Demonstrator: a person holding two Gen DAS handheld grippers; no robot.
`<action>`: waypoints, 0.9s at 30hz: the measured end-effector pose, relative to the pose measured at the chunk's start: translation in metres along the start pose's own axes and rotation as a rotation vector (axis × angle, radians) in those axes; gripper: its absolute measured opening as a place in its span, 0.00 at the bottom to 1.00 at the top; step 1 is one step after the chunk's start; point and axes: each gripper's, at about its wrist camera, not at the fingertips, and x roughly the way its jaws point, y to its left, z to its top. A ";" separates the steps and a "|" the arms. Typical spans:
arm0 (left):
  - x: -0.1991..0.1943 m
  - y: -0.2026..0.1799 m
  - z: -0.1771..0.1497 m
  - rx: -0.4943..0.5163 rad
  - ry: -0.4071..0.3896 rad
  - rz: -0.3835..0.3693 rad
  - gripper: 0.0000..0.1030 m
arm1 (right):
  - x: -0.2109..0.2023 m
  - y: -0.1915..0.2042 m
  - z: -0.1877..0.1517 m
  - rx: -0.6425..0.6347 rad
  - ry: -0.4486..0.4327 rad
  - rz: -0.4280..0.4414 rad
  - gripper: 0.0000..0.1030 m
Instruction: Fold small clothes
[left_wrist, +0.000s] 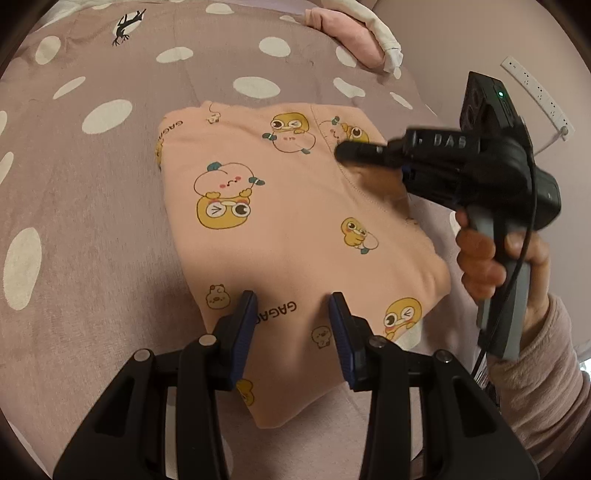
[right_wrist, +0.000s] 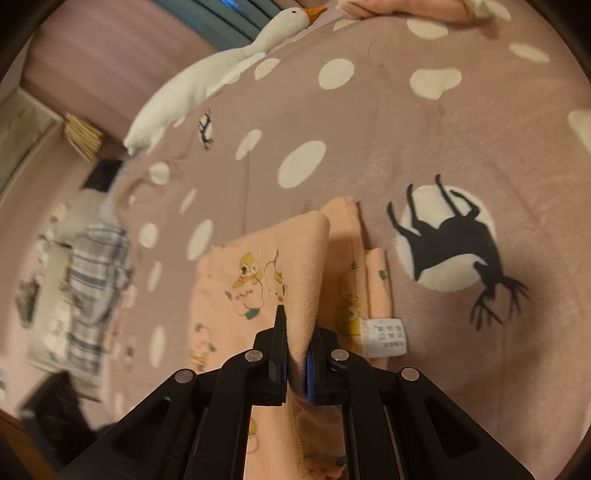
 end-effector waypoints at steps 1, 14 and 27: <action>0.000 0.001 0.001 -0.003 0.001 -0.004 0.39 | 0.001 -0.002 0.002 0.016 0.006 0.018 0.08; 0.003 0.001 0.000 0.011 0.015 -0.007 0.39 | -0.006 -0.016 0.033 0.190 -0.173 0.202 0.30; 0.002 -0.004 -0.005 0.034 0.007 0.023 0.39 | -0.046 0.037 -0.032 -0.280 -0.154 -0.156 0.30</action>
